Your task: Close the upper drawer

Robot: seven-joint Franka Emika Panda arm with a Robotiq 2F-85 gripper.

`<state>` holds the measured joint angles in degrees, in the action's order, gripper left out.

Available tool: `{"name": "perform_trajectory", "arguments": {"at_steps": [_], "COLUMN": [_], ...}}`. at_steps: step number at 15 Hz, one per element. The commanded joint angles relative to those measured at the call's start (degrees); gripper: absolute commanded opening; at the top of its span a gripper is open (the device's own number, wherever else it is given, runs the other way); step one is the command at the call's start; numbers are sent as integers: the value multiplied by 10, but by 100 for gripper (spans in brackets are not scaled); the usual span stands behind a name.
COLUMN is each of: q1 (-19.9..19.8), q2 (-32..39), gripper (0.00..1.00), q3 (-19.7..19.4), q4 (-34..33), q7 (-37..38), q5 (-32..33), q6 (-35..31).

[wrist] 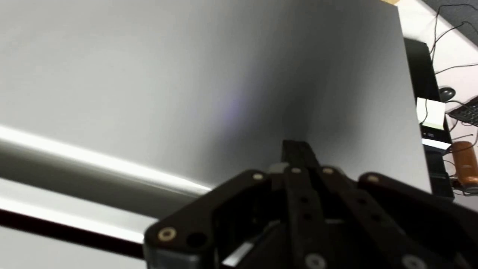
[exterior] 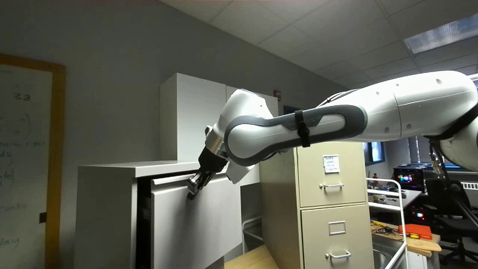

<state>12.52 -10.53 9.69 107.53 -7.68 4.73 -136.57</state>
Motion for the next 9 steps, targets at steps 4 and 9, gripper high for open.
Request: {"name": "perform_trajectory", "arguments": {"at_steps": [4,9], "q1": [-2,0], "q2": [99,192], "gripper": [0,0], "q3": [17,16], "q4": [-121,-226], "q7": [-8,-6], "q5": [17,50], "q6": [22,38]}}
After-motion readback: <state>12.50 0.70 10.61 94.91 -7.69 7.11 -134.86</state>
